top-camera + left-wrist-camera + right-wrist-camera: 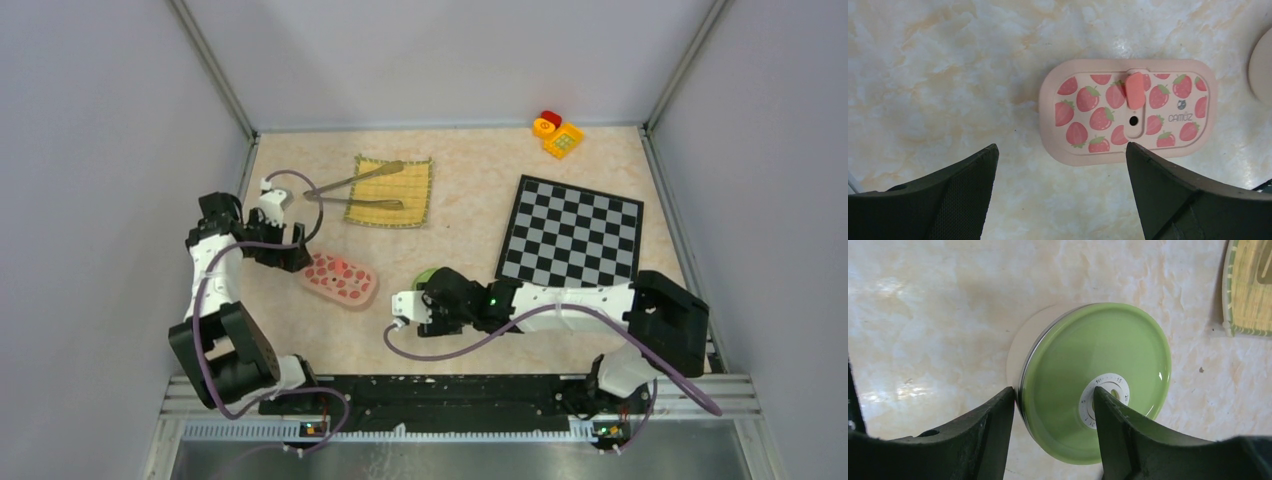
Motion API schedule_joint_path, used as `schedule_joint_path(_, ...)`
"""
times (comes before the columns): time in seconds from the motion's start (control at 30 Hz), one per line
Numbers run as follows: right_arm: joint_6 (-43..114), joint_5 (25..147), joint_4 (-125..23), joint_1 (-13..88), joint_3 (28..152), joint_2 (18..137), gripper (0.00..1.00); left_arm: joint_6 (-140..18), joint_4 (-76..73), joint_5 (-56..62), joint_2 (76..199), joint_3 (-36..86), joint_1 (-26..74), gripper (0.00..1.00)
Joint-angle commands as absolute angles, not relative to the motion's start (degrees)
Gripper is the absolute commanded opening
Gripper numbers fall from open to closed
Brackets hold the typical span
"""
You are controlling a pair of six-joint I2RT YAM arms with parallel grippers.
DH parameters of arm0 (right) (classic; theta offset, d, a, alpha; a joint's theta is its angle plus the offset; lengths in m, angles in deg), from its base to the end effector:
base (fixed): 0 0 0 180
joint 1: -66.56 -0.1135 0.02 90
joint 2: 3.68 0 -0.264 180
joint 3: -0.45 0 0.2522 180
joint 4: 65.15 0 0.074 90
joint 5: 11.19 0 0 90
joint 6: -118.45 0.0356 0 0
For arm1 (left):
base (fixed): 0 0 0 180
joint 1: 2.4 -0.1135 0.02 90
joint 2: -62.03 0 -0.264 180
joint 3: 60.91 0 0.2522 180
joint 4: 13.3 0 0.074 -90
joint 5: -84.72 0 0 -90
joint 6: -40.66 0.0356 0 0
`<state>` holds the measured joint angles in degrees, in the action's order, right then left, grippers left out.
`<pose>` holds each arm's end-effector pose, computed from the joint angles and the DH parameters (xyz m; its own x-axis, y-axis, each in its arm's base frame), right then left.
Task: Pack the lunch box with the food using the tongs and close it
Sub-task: Move the packing box to the center of the board.
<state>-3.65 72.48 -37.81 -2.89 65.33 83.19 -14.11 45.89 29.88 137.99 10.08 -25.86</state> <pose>0.1127 0.2896 0.1997 0.2556 -0.8228 -0.5076 -0.9085 -0.0249 -0.4172 0.2395 0.0816 0.2550 -0.7293 0.1976 -0.6550 0.3985 0.9009 -0.1719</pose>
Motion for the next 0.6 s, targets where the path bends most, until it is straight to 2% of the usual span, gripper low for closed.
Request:
schedule_joint_path(0.0, -5.3, 74.8, -36.46, 1.77, 64.91, 85.03, 0.56, -6.11, 45.29, 29.99, 140.56, 10.33, -26.93, 0.99)
schedule_joint_path(0.17, -6.12, 75.81, -35.85, 3.12, 65.08, 84.48, 0.56, -4.82, 43.58, 31.48, 145.28, 11.75, -27.18, 0.99)
schedule_joint_path(0.33, -6.29, 76.78, -35.42, 6.11, 65.1, 84.4, 0.56, 0.19, 49.27, 40.06, 150.06, 11.39, -27.18, 0.95)
schedule_joint_path(0.57, -6.48, 77.97, -33.84, 8.57, 65.41, 83.32, 0.55, 2.59, 50.04, 44.73, 148.0, 3.84, -27.1, 0.89)
